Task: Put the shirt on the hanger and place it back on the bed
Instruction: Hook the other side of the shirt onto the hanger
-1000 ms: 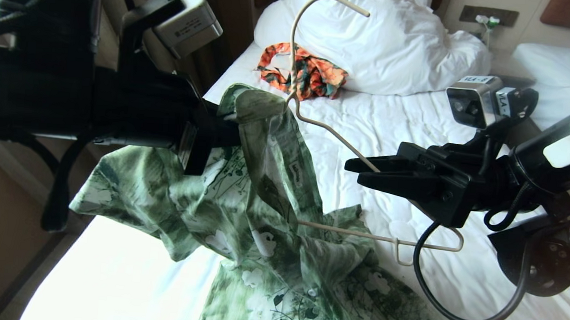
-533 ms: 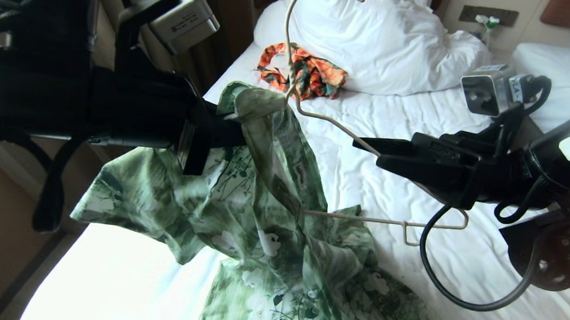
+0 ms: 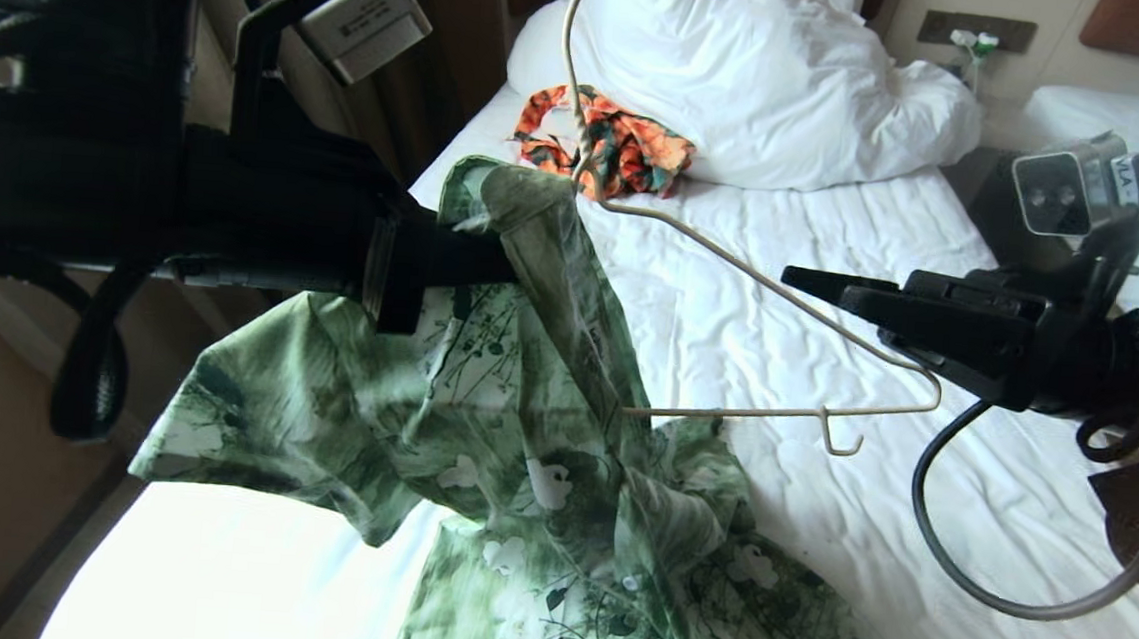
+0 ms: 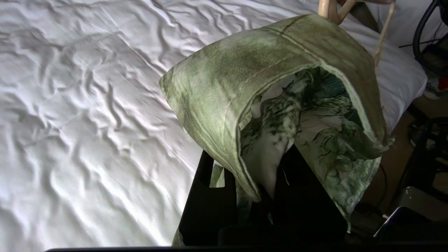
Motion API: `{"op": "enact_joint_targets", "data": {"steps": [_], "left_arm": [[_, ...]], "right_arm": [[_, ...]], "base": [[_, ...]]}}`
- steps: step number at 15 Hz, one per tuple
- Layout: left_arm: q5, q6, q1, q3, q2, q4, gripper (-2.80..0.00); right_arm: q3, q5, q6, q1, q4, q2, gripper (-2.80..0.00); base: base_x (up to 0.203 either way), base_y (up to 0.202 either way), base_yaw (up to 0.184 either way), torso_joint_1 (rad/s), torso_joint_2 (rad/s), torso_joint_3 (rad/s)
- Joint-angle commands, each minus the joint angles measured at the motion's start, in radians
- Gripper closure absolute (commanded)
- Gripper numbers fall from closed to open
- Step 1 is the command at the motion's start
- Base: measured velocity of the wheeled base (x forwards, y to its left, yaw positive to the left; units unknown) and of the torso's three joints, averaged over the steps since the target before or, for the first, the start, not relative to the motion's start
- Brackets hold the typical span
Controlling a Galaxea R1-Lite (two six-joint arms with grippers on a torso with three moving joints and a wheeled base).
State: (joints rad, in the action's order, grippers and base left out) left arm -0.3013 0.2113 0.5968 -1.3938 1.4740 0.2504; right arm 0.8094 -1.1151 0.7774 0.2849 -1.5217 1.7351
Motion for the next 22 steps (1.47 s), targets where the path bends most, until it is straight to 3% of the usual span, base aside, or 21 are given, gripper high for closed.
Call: {"op": "enact_joint_targets", "data": {"steps": [1,2,6,7,8,10,14,16,19,22], "left_arm": [[-0.001,-0.025,0.001,0.002,-0.015,0.0,0.0],[0.0,-0.048,0.002,0.002,-0.019,0.0,0.0],[0.002,-0.093,0.022,0.017,-0.054,0.0,0.0],[0.004,-0.105,0.034,0.028,-0.061,0.0,0.0],[0.011,-0.112,0.047,0.039,-0.066,-0.002,0.0],[0.028,-0.113,0.06,0.047,-0.076,-0.002,0.0],[0.028,-0.115,0.061,0.055,-0.096,-0.002,0.0],[0.028,-0.116,0.061,0.058,-0.095,-0.002,0.0],[0.03,-0.118,0.077,0.061,-0.096,-0.005,0.0],[0.031,-0.119,0.083,0.061,-0.095,-0.013,0.0]], "right_arm": [[-0.027,-0.006,0.006,-0.026,-0.008,-0.067,-2.8],[-0.036,-0.007,0.007,-0.047,0.003,-0.106,-2.8],[-0.035,-0.007,0.001,-0.144,0.365,-0.283,-2.8],[-0.032,-0.006,0.001,-0.17,0.38,-0.288,-2.8],[-0.032,-0.005,0.003,-0.187,0.403,-0.298,0.0],[-0.009,-0.003,0.004,-0.225,0.505,-0.309,0.0],[0.16,0.008,0.018,-0.245,0.9,-0.305,0.0],[0.234,0.066,0.0,-0.245,1.06,-0.275,0.0],[0.271,0.182,-0.111,-0.238,1.222,-0.248,0.0],[0.303,0.356,-0.301,-0.164,1.448,-0.226,0.0]], "base": [[0.0,0.0,0.0,0.0,0.0,0.0],[0.0,0.0,0.0,0.0,0.0,0.0],[0.0,0.0,0.0,0.0,0.0,0.0],[0.0,0.0,0.0,0.0,0.0,0.0],[0.0,0.0,0.0,0.0,0.0,0.0],[0.0,0.0,0.0,0.0,0.0,0.0],[0.0,0.0,0.0,0.0,0.0,0.0],[0.0,0.0,0.0,0.0,0.0,0.0],[0.0,0.0,0.0,0.0,0.0,0.0],[0.0,0.0,0.0,0.0,0.0,0.0]]}}
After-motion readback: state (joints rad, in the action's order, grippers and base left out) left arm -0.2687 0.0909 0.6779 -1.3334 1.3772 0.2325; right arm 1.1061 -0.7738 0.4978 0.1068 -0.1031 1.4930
